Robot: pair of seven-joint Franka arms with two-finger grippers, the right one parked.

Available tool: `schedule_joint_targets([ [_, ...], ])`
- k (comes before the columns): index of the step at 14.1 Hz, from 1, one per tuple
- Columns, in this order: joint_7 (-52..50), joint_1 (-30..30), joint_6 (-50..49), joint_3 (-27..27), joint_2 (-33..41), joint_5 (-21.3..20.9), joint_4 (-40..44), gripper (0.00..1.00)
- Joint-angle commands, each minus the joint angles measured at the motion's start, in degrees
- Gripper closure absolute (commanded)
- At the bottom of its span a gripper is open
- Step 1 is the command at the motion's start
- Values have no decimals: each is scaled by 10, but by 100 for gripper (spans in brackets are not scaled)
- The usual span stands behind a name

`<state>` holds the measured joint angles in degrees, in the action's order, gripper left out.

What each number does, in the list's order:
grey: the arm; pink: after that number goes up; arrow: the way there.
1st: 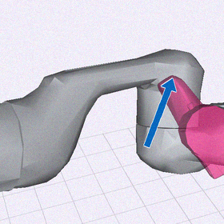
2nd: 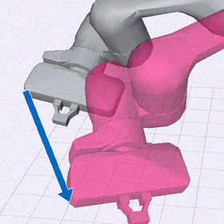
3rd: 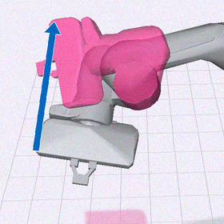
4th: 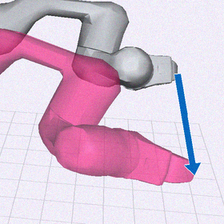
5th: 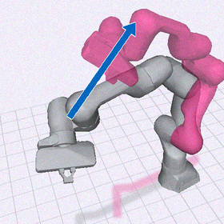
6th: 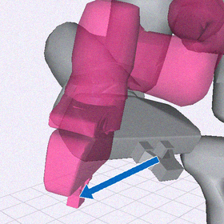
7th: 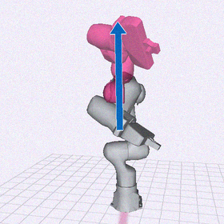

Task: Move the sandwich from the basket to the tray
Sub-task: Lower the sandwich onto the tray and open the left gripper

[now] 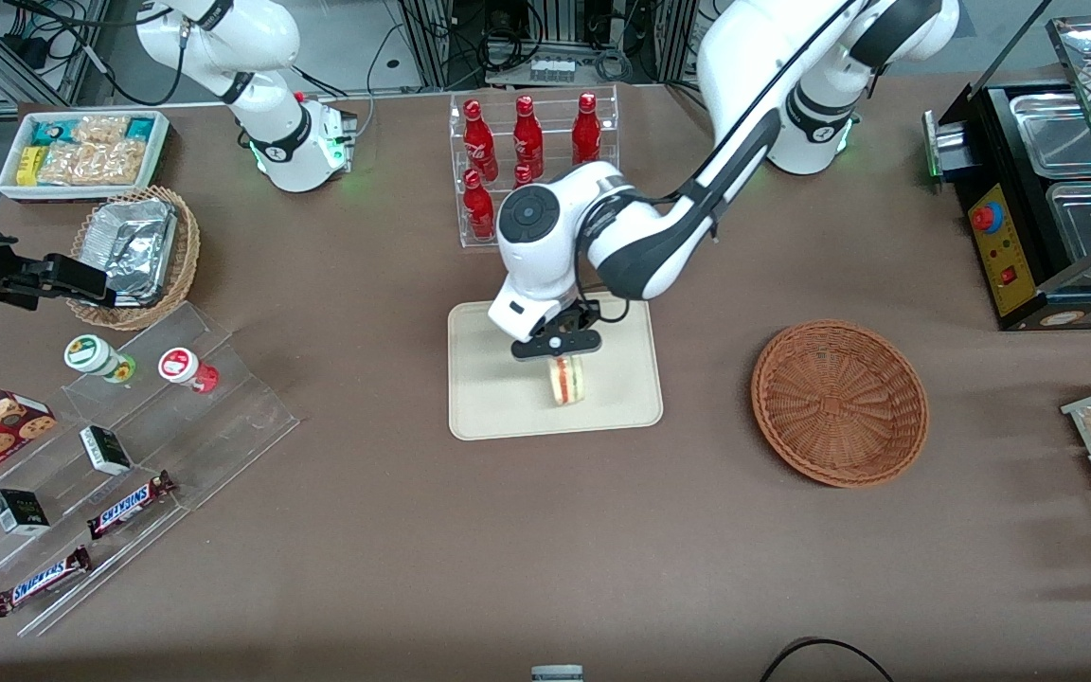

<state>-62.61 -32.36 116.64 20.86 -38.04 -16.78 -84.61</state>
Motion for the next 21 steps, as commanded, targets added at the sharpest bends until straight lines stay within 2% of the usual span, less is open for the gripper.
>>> schedule_joint_targets([
  [1, -12, -16, 10, -5, -33, -14, 24, 88],
  [7, -10, -38, 30, -6, -61, -15, 23, 88],
  [8, -8, -39, 31, -6, -64, -16, 22, 82],
  [9, -4, -38, 31, -7, -67, -15, 23, 65],
  [10, -1, -38, 30, -7, -68, -16, 23, 43],
  [11, -2, -38, 30, -7, -68, -16, 23, 33],
  [13, -1, -36, 28, -7, -64, -15, 25, 2],
  [17, -2, -25, 14, -9, -29, -10, 26, 0],
  [21, -10, 4, -54, -9, 24, -6, 43, 0],
])
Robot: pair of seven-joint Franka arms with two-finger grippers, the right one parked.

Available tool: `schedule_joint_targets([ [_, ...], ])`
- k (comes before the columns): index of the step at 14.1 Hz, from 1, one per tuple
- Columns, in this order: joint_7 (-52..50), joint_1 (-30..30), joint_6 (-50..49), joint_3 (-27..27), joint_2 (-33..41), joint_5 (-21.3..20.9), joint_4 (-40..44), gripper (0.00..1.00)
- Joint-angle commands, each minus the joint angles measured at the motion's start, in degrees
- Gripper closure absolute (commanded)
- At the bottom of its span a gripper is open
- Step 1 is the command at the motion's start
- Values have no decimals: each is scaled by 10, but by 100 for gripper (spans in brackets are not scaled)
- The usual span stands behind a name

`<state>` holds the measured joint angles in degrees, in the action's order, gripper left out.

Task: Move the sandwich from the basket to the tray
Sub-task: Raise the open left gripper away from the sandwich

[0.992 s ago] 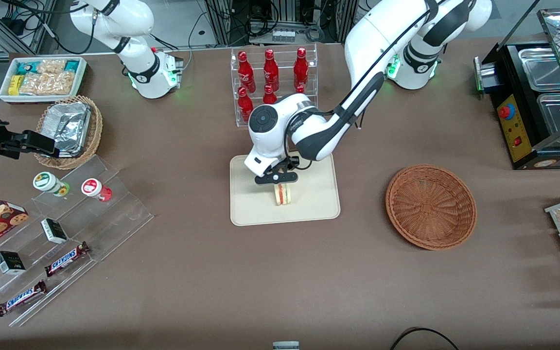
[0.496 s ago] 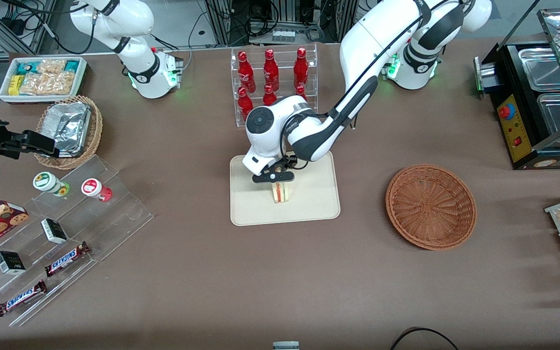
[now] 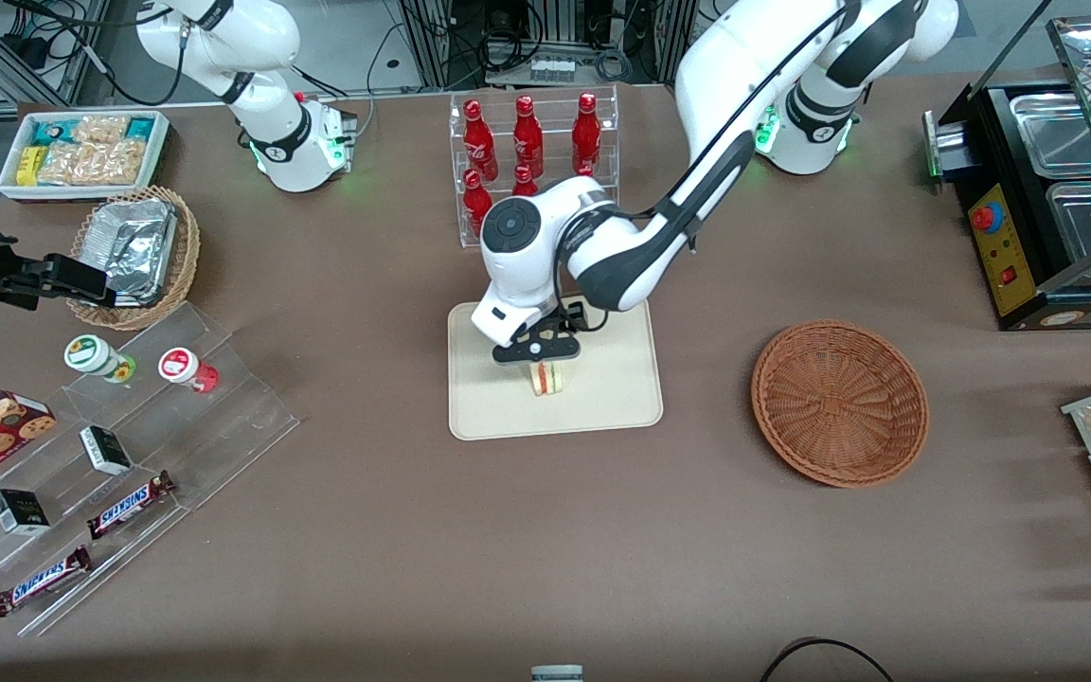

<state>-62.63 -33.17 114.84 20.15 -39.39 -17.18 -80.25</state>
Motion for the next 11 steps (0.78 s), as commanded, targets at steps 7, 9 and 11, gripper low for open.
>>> schedule_joint_targets([
  [7, 45, 129, -162, 2, 173, 49, -6, 0],
  [9, 109, 165, -201, 1, 200, 65, -9, 0],
  [11, 159, 190, -233, -1, 224, 73, -10, 0],
])
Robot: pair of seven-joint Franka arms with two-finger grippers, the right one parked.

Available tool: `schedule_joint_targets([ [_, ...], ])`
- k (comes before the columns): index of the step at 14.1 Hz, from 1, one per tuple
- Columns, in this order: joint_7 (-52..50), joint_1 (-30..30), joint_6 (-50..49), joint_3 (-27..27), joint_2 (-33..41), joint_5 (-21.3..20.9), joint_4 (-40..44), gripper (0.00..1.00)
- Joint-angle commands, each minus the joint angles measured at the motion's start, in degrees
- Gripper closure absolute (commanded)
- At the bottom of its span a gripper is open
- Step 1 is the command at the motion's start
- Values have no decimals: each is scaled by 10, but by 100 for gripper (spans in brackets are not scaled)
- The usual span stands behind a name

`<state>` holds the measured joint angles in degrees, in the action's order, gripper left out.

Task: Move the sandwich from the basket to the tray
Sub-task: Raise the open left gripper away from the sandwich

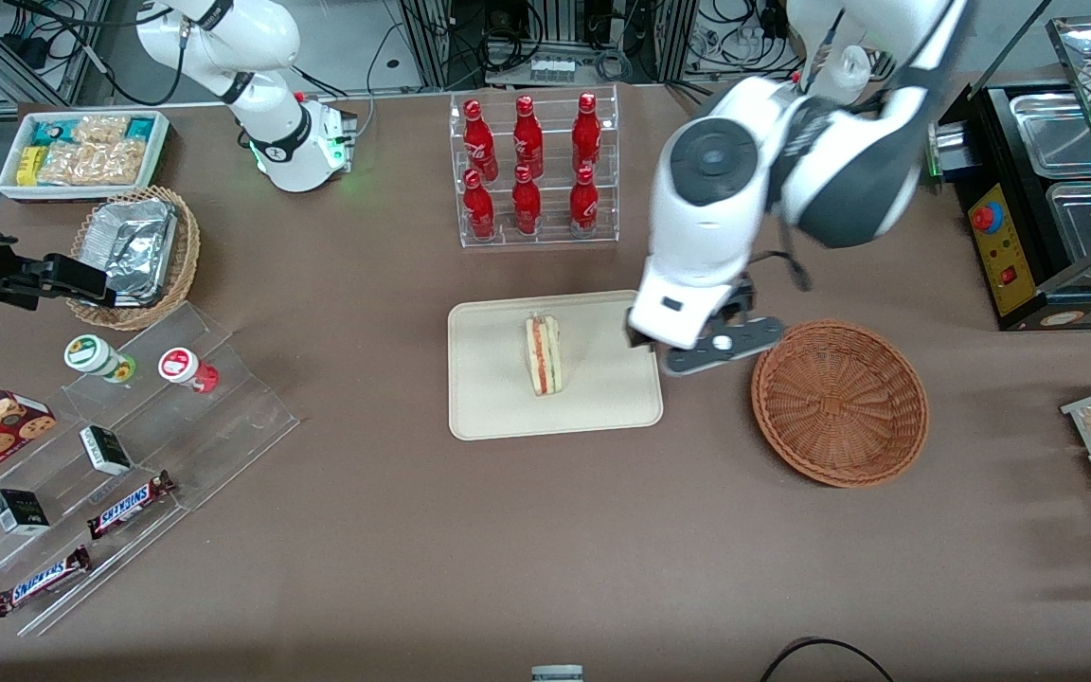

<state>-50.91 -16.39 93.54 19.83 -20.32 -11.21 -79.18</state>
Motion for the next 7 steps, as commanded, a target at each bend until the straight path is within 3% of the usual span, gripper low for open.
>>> schedule_joint_targets([
  [1, 67, 47, -28, 3, 49, 16, -29, 0],
  [7, 207, 128, -42, -15, 162, 61, -111, 0],
])
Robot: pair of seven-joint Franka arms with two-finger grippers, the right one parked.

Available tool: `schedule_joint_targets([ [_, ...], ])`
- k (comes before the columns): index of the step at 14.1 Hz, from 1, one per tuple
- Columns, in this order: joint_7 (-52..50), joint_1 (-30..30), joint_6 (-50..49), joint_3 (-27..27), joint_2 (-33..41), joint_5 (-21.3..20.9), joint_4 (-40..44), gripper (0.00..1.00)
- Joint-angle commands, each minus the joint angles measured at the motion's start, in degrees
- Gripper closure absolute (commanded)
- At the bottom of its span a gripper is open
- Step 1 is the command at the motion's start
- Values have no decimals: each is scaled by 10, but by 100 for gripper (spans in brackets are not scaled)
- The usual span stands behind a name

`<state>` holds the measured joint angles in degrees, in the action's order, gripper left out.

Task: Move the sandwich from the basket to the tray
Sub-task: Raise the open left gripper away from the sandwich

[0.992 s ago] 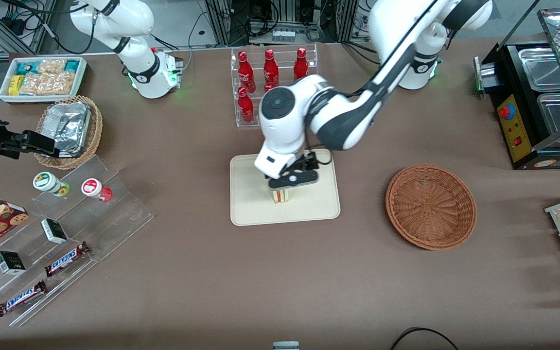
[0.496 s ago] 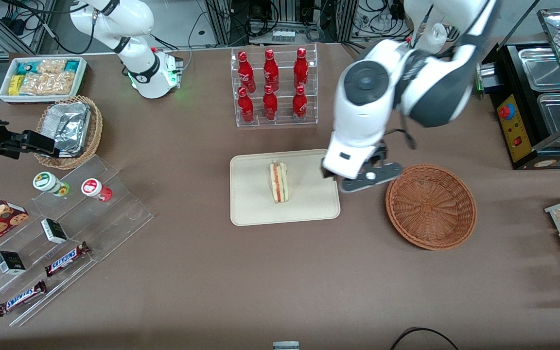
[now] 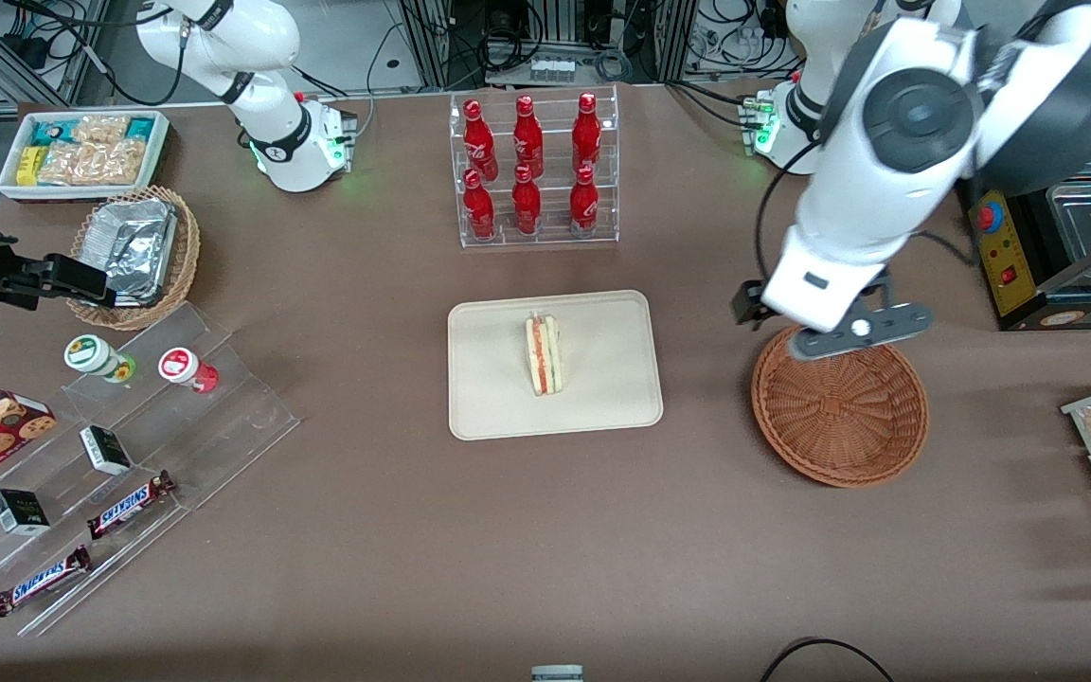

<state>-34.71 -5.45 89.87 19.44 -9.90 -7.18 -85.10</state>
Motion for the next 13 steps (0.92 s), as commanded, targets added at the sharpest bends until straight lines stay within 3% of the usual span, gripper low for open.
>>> schedule_joint_targets([
  [1, 76, 17, -16, -41, 69, 35, -53, 0],
  [7, 224, 17, -45, -139, 116, 77, -71, 0],
  [13, 269, 22, -39, -175, 109, 78, -60, 0],
])
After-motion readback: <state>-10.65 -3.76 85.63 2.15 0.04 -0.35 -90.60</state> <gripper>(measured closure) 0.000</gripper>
